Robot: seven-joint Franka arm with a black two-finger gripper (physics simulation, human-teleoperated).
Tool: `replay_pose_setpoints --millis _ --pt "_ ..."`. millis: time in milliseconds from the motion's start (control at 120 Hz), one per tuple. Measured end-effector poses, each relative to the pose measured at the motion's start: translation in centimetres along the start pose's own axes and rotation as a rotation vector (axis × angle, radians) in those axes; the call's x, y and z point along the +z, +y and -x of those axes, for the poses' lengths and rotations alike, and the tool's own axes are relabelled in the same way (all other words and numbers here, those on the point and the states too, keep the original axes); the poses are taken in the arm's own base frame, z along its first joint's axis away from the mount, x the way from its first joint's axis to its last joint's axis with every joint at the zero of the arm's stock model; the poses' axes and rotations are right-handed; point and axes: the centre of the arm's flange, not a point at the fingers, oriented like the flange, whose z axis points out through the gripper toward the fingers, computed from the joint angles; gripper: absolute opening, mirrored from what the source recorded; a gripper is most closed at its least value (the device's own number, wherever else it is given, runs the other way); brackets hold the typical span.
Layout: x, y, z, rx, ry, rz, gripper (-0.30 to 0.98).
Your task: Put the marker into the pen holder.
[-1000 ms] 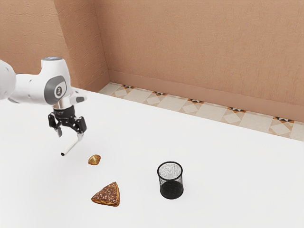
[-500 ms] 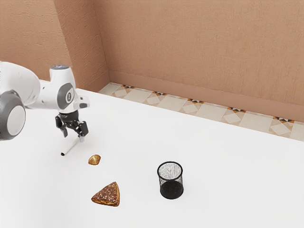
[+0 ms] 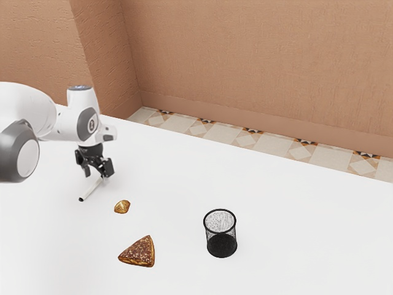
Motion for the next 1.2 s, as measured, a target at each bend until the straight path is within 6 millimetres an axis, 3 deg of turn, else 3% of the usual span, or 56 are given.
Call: replay_pose_setpoints --millis 483,1200 --pt "0.12 -0.41 0.01 0.033 0.01 0.01 0.29" --pt "0.9 -0.93 -0.59 0.053 0.008 0.006 0.05"
